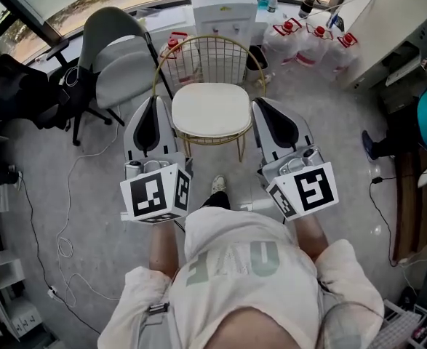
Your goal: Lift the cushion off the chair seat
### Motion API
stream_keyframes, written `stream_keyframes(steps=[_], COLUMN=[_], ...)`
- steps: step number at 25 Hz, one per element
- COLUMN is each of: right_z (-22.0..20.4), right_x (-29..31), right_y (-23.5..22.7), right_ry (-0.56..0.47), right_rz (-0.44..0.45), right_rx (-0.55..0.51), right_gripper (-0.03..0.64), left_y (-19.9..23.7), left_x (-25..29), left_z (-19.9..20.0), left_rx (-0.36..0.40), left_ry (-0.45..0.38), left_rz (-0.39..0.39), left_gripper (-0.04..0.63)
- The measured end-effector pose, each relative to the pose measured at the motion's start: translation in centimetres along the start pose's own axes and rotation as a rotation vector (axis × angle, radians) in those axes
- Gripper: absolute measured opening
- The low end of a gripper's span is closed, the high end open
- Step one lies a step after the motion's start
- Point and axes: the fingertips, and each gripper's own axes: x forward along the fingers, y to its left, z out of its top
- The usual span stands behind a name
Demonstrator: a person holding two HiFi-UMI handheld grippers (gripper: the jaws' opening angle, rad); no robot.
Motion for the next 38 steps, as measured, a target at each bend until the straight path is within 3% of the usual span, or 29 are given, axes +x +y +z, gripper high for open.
stream_keyframes(steps=[8, 14, 19, 34, 38], right_z=[-0.9, -1.4, -1.9, -2.0, -2.5], right_x=[9.6, 12.0, 12.6, 11.3, 11.4], right_y=[-5.1, -7.3, -8.8, -12.3, -12.8], right_ry=[0.013, 0.039, 0.047, 0.032, 0.034], right_rz=[-0.083, -0.119, -0.14, -0.124, -0.113], right_rx=[-0.015, -0.01, 0.003, 0.028, 0.042], right_gripper=[0.017, 0.017, 0.015, 0.015, 0.016], left_y=[3.6, 3.4, 1.9, -3.1, -3.4], left_x=[11.0, 14.4, 15.3, 15.7, 15.9], left_z=[0.7, -0.5, -1.0, -0.5, -0.8], left_rx=[-0.011, -0.059, -0.081, 0.021, -0.066], left_ry=[-0.006, 0.027, 0.049, 0.041, 0.029], left_rz=[-0.057, -0.077, -0.079, -0.1, -0.115], left_gripper=[0.014, 0.014, 0.014, 0.014, 0.014])
